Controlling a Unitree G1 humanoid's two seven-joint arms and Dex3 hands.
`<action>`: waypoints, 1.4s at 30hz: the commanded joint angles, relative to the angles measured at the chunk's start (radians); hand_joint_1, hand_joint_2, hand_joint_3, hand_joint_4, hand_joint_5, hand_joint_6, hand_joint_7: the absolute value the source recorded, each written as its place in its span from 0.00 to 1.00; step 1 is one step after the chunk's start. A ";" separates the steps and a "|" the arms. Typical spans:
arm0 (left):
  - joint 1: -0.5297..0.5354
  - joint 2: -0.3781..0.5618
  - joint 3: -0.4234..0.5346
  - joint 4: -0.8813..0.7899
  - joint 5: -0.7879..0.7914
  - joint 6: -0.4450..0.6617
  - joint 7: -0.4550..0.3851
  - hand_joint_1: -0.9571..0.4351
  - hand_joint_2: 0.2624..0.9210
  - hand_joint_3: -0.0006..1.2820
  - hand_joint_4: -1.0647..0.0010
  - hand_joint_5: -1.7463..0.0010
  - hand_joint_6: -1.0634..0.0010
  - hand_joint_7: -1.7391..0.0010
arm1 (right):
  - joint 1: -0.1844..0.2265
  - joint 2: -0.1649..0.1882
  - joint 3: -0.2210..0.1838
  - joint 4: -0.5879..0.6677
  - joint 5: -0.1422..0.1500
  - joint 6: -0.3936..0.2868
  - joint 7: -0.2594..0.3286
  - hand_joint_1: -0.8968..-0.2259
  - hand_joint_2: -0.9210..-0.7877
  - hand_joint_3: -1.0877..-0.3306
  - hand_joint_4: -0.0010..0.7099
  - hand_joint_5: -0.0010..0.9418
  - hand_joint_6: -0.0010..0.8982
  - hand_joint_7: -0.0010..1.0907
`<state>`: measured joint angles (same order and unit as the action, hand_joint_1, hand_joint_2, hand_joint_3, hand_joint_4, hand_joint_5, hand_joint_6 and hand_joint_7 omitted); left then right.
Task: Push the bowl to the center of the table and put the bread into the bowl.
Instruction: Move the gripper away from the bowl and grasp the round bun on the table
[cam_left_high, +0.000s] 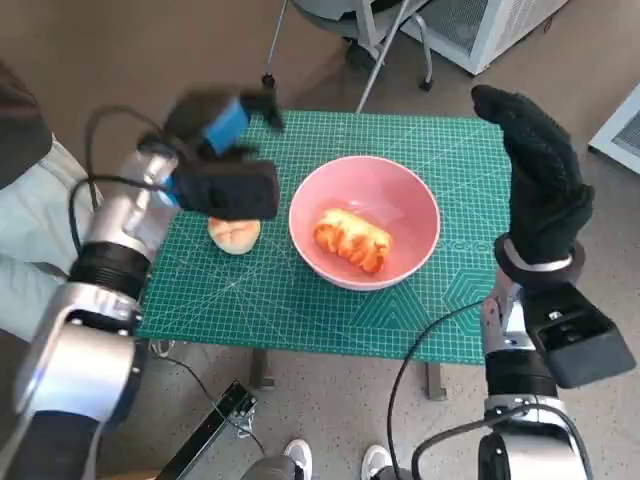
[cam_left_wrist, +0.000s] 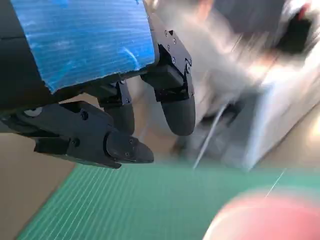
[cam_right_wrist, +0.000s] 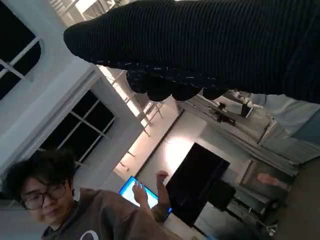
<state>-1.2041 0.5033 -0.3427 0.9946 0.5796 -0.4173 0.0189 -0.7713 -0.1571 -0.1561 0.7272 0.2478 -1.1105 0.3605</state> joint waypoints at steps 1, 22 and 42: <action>0.022 0.012 0.042 -0.135 -0.039 -0.025 -0.002 0.69 1.00 0.03 0.32 0.38 0.38 0.33 | 0.021 -0.008 -0.001 0.006 0.000 0.003 0.009 0.48 0.00 0.49 0.49 0.00 0.04 0.74; 0.259 0.102 0.085 -0.854 -0.130 0.558 -0.652 0.69 0.82 0.02 0.83 0.86 0.78 0.81 | 0.036 -0.011 -0.005 -0.007 -0.002 0.010 0.006 0.48 0.00 0.48 0.49 0.00 0.03 0.74; 0.384 0.206 0.119 -0.853 -0.117 0.558 -0.689 0.55 0.67 0.00 1.00 1.00 0.89 0.96 | 0.043 -0.007 -0.005 -0.015 0.023 0.023 0.019 0.46 0.00 0.49 0.49 0.00 0.02 0.76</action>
<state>-0.8124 0.7067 -0.2271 0.1463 0.4631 0.1460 -0.6665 -0.7511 -0.1618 -0.1585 0.7082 0.2702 -1.0963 0.3732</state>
